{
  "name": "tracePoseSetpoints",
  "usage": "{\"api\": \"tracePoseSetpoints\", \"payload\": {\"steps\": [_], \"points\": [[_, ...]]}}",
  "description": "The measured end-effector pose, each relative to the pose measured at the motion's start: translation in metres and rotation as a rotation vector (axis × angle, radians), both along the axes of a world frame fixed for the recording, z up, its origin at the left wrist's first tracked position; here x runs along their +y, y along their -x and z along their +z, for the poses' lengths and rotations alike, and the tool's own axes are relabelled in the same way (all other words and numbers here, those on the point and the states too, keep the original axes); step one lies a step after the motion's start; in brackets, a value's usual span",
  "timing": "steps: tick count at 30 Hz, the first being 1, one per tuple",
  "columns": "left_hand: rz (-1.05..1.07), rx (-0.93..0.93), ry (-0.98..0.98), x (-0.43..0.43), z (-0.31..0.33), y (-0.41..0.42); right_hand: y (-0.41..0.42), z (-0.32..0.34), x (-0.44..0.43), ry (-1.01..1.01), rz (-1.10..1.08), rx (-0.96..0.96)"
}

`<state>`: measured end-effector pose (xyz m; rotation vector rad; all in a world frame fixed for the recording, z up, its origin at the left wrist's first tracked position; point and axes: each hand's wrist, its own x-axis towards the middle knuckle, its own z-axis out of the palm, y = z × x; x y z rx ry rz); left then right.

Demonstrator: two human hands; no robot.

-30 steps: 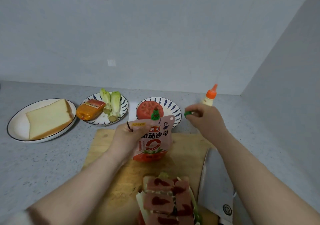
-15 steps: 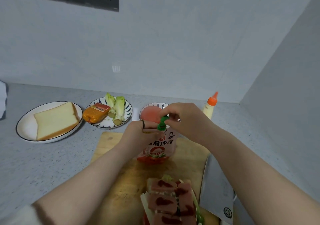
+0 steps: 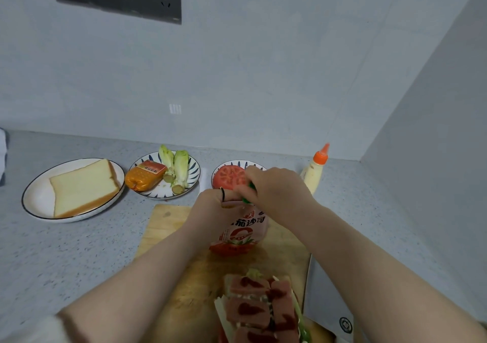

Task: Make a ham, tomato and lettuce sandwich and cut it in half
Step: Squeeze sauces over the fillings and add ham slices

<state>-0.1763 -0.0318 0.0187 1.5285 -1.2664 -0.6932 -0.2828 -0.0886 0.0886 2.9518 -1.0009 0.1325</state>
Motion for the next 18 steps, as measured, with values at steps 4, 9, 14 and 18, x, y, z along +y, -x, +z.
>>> {"api": "tracePoseSetpoints", "payload": {"steps": [4, 9, 14, 18], "points": [[0.038, -0.044, 0.009, -0.002, -0.003, 0.0, 0.004, -0.008, -0.006, 0.067, -0.097, -0.042], [-0.016, 0.009, 0.016, -0.002, -0.003, -0.001, 0.018, -0.007, -0.01, -0.185, 0.045, -0.119], [-0.004, -0.043, 0.022, 0.001, -0.003, -0.001, 0.007, -0.013, -0.006, 0.07, -0.028, -0.105], [-0.017, -0.046, 0.014, 0.001, -0.002, -0.002, 0.008, -0.006, -0.007, -0.175, 0.034, -0.157]]}}
